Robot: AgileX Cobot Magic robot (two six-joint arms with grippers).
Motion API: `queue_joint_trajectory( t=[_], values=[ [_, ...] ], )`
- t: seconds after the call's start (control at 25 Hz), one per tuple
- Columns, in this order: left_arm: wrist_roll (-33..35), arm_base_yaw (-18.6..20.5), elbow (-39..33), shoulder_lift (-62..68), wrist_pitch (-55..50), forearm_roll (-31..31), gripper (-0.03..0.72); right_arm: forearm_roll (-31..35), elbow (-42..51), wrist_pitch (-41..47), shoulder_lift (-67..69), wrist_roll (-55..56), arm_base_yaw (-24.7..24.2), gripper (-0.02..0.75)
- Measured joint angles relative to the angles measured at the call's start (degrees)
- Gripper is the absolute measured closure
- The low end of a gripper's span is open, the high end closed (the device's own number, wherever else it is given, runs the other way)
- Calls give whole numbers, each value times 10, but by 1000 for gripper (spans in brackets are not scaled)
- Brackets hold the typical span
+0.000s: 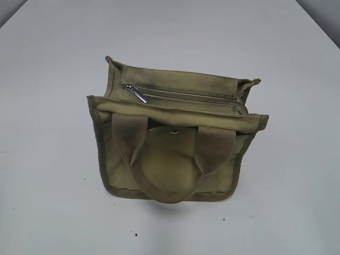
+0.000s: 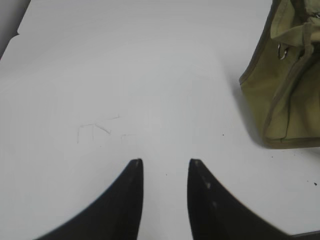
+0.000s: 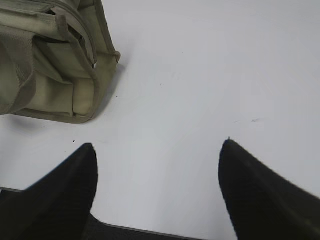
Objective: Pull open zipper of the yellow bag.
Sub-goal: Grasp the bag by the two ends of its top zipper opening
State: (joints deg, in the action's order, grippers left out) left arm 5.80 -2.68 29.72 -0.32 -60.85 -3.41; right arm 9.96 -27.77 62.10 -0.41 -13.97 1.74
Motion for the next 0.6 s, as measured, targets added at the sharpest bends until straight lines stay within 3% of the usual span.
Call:
queue_joint_trajectory(
  t=[0.6],
  values=[
    [0, 0, 0, 0, 0, 0, 449, 0, 0, 0, 0, 0, 0, 155]
  ],
)
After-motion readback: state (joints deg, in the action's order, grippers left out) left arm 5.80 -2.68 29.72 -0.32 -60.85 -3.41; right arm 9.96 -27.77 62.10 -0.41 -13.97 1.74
